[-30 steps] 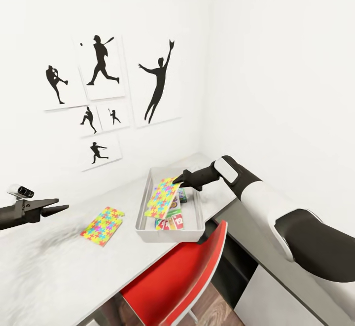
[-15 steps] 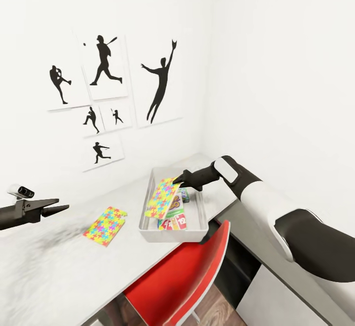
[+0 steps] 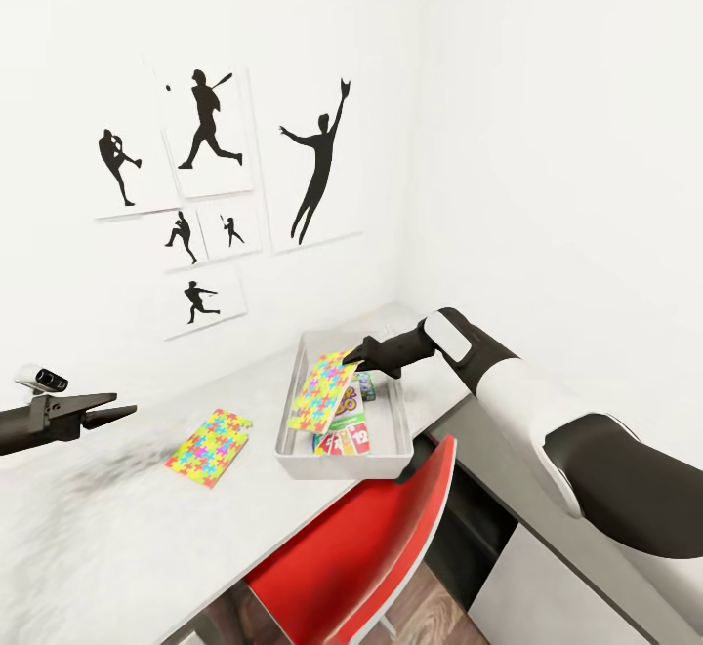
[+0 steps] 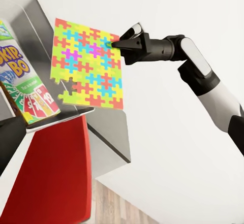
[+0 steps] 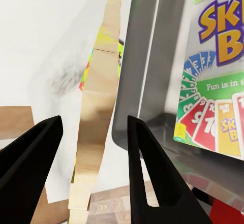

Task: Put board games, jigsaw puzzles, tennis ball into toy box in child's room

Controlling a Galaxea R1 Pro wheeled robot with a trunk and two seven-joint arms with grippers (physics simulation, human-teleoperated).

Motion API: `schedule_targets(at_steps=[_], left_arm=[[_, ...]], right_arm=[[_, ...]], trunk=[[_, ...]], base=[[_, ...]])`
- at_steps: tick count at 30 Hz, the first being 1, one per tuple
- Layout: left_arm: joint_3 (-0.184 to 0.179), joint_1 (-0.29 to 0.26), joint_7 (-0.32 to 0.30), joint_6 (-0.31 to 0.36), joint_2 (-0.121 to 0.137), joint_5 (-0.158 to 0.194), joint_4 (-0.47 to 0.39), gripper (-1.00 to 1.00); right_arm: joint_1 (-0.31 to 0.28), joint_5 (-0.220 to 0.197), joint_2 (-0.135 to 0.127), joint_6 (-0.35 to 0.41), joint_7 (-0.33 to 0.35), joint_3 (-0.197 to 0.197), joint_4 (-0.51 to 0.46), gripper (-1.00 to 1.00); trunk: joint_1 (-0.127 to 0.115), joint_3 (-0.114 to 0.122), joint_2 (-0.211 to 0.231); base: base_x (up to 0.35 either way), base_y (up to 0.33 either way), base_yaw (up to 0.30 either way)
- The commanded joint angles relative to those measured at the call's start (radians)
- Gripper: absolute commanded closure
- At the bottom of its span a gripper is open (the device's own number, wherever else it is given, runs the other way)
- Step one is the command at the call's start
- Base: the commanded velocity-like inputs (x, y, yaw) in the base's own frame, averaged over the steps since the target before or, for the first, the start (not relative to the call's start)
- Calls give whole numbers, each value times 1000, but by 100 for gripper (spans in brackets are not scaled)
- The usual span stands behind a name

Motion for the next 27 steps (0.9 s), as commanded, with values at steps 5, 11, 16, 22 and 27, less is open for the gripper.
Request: schedule_targets(at_steps=[5, 11, 16, 22, 27], left_arm=[[-1, -1, -3, 11, 0, 0, 0, -100], [-1, -1, -3, 10, 0, 0, 0, -100], [-1, -1, -3, 9, -2, 0, 0, -100], [-1, -1, -3, 9, -4, 0, 0, -100], [-1, -1, -3, 9, -5, 0, 0, -100]], right_arm=[[-1, 8, -1, 0, 9, 5, 0, 100], [-1, 12, 0, -1, 9, 10, 0, 100], [-1, 37, 0, -6, 10, 42, 1, 100], [-1, 41, 0, -8, 10, 49, 2, 100], [-1, 42, 1, -12, 9, 51, 4, 100]], trunk=[[1, -2, -2], [1, -2, -2], [1, -2, -2], [1, -2, -2], [1, -2, -2]], base=[[0, 0, 0], [0, 0, 0], [0, 0, 0], [0, 0, 0], [0, 0, 0]])
